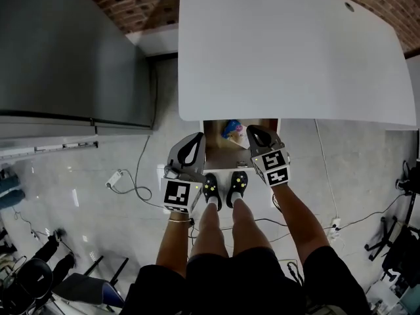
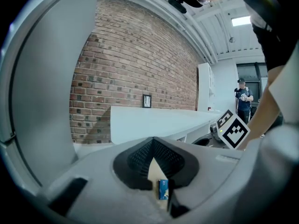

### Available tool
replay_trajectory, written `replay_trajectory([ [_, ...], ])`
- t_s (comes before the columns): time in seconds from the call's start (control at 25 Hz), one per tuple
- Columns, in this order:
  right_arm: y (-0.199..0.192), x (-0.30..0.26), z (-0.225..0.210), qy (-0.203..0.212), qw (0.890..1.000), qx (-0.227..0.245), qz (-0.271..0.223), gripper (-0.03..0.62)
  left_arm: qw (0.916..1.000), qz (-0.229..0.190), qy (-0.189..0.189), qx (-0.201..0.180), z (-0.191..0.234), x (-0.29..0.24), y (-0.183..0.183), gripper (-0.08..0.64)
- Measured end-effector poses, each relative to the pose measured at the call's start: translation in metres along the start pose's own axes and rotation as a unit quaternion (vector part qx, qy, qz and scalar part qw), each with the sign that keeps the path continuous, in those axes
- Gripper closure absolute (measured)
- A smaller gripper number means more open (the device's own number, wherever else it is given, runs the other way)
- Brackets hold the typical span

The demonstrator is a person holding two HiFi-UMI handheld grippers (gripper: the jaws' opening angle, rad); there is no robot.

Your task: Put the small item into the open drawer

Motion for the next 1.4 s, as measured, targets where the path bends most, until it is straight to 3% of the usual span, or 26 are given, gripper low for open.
replay_trajectory([
  [0.32, 0.039, 0.032, -0.001, -0.027, 0.998, -0.026, -0.043, 0.583, 0.9998, 0.02, 0.001, 0.001, -0.005, 0.01, 0.016, 0.563],
  [0.92, 0.114, 0.086, -0.001, -0.027, 0.995, -0.043, -0.084, 0.583, 0.9998, 0.003, 0.013, 0.014, -0.012, 0.023, 0.071, 0.563],
  [1.4, 0.168, 0.126, 0.004, -0.036, 0.986, -0.059, -0.153, 0.583, 0.9998, -0.015, 0.003, 0.011, -0.03, 0.035, 0.118, 0.563],
])
Point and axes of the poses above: the fingertips, and each gripper's own axes: x backward along the fingers, z to its left, y out of its top, the point moved 1 cm from there along x, backward along the fingers, and after that the axes turned 12 degrees about -z, right-handed, at the moved point
